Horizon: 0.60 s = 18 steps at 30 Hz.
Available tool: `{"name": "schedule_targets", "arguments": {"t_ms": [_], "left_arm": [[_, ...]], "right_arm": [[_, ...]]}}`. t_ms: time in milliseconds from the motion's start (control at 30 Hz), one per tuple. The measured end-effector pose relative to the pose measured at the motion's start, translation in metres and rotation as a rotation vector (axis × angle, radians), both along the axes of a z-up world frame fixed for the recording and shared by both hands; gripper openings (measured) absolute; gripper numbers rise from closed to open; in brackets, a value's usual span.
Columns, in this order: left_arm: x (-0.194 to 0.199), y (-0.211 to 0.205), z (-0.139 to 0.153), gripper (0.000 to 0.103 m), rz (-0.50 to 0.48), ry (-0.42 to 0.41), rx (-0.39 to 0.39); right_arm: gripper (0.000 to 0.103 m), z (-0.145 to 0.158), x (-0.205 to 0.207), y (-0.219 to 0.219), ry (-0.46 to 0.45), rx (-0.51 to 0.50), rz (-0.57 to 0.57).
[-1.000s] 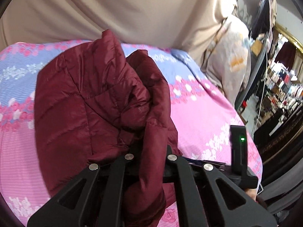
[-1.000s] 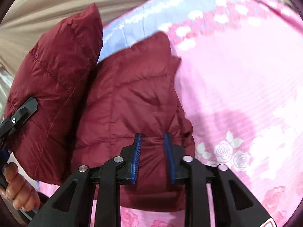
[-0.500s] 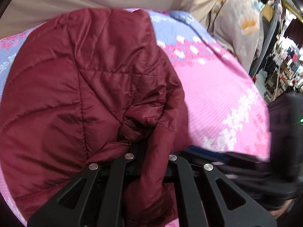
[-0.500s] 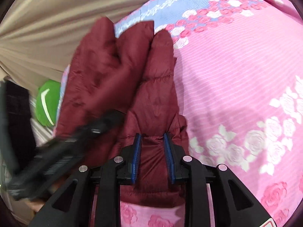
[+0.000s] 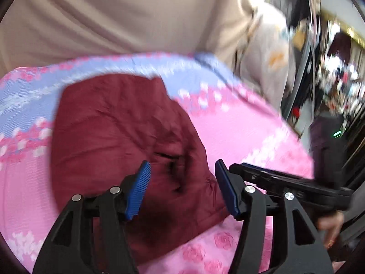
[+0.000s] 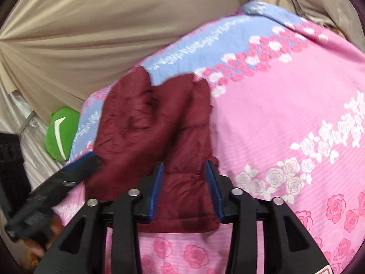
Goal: Fold large clothes
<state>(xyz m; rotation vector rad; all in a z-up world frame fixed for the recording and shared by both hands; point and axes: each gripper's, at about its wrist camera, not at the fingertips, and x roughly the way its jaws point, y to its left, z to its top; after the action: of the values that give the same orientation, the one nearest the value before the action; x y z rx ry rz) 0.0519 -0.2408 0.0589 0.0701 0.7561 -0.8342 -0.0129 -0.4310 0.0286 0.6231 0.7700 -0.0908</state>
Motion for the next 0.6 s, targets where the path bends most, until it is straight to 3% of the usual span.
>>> {"name": "schedule_targets", "arguments": {"t_ms": [67, 133, 233, 333, 500, 533, 567, 600], "left_arm": [[0.002, 0.035, 0.01, 0.059, 0.059, 0.007, -0.054], [0.01, 0.059, 0.006, 0.063, 0.137, 0.019, -0.059], [0.025, 0.076, -0.024, 0.063, 0.238, 0.067, 0.04], [0.03, 0.078, -0.06, 0.063, 0.243, 0.158, 0.08], [0.024, 0.078, -0.071, 0.063, 0.246, 0.102, 0.132], [0.026, 0.076, -0.069, 0.063, 0.244, 0.103, 0.134], [0.028, 0.074, -0.069, 0.063, 0.244, 0.107, 0.137], [0.027, 0.073, -0.069, 0.063, 0.243, 0.108, 0.138]], "right_arm": [[0.047, 0.007, 0.006, 0.008, -0.026, -0.007, 0.02], [0.054, 0.017, 0.011, 0.022, -0.052, -0.008, 0.055], [0.058, 0.023, 0.019, 0.041, -0.062, -0.018, 0.096], [0.062, 0.028, 0.028, 0.065, -0.072, -0.048, 0.159], [0.066, 0.022, 0.05, 0.103, -0.05, -0.196, 0.215], [0.052, 0.016, 0.057, 0.105, -0.027, -0.232, 0.198], [0.014, 0.012, 0.059, 0.105, -0.007, -0.255, 0.181], [0.01, 0.01, 0.061, 0.101, 0.004, -0.244, 0.159]]}}
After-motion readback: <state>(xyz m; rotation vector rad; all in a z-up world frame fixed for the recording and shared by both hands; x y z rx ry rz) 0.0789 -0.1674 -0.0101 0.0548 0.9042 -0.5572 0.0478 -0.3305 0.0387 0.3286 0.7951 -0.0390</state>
